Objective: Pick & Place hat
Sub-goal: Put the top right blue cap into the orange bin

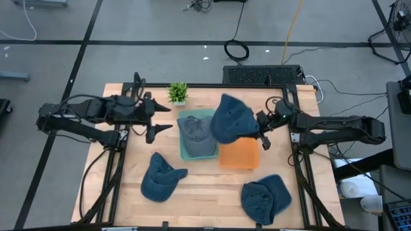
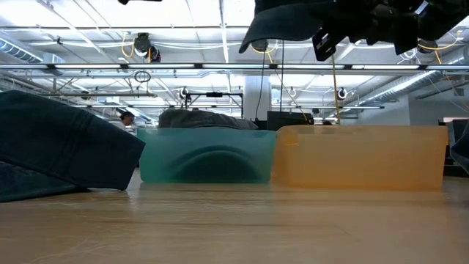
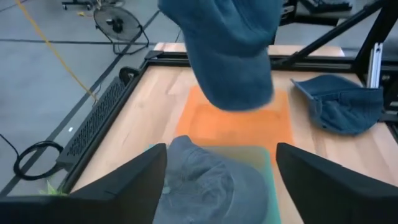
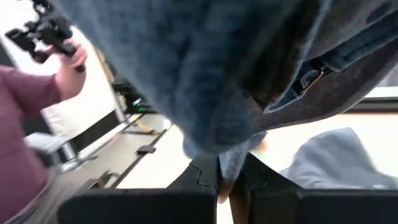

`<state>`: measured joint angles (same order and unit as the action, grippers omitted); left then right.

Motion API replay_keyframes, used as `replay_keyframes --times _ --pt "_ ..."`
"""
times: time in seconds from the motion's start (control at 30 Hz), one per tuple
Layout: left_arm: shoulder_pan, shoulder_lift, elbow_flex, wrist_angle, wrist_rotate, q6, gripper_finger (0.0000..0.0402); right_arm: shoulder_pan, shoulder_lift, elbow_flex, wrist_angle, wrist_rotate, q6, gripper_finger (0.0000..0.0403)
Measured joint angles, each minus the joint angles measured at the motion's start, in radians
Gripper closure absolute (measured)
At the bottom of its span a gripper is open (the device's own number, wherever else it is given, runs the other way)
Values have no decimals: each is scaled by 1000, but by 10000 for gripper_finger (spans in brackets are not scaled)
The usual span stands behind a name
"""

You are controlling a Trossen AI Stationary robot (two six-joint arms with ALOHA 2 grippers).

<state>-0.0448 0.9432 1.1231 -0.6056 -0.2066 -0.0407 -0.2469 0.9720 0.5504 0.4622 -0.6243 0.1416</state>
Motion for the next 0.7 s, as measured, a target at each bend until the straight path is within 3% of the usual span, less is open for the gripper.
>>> replay_keyframes --times 0.27,0.7 --pt "1 169 170 -13 131 39 43 112 97 0 31 27 16 403" --pt "1 367 340 -10 217 63 43 243 215 133 -63 18 28 403"
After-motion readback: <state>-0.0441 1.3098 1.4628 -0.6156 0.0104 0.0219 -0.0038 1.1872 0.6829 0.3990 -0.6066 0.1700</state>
